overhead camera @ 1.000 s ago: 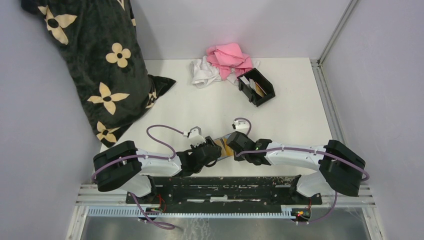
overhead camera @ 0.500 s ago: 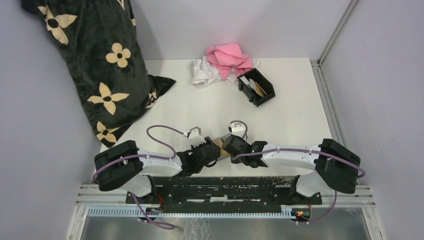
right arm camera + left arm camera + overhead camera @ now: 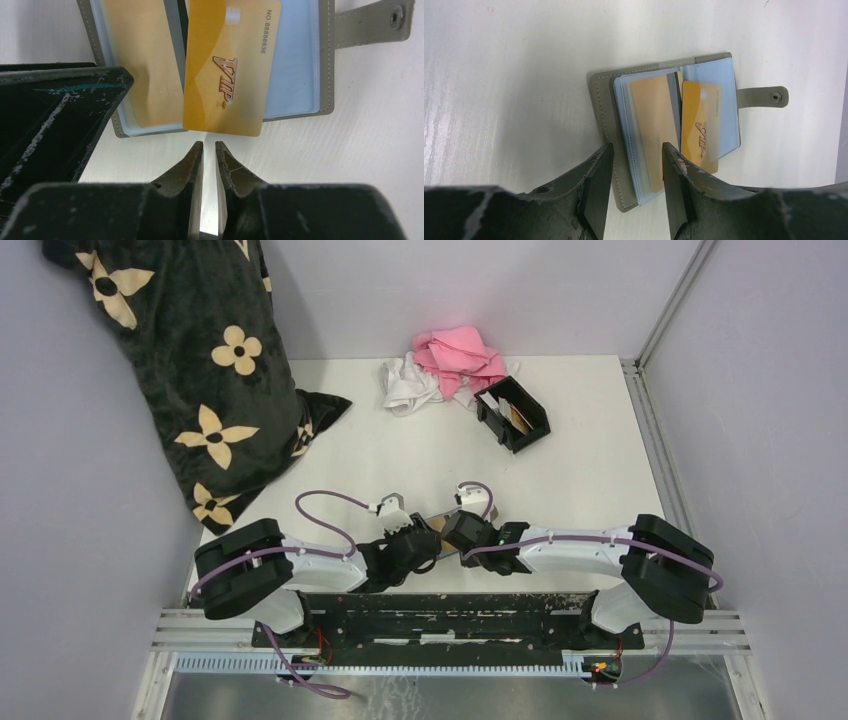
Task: Put the credit cards into the card holder
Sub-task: Insert the credit card into the card holder.
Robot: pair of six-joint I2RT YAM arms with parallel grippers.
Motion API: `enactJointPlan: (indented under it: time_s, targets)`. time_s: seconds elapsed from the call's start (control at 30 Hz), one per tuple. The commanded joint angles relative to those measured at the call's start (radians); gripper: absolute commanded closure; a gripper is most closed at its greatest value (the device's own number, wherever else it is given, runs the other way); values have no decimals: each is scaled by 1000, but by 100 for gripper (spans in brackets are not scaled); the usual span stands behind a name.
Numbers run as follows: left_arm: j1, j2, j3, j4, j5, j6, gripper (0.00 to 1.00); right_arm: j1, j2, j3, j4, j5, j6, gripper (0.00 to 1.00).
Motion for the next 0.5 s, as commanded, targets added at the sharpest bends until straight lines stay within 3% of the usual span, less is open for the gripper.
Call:
enactJointPlan:
  time_s: [0.0, 0.47]
  targets:
    - [-3, 46, 1, -69, 19, -9, 51, 4, 11, 42, 18, 41, 0, 80]
    - [-2, 96, 3, -109, 47, -38, 52, 5, 3, 25, -5, 70, 8, 80]
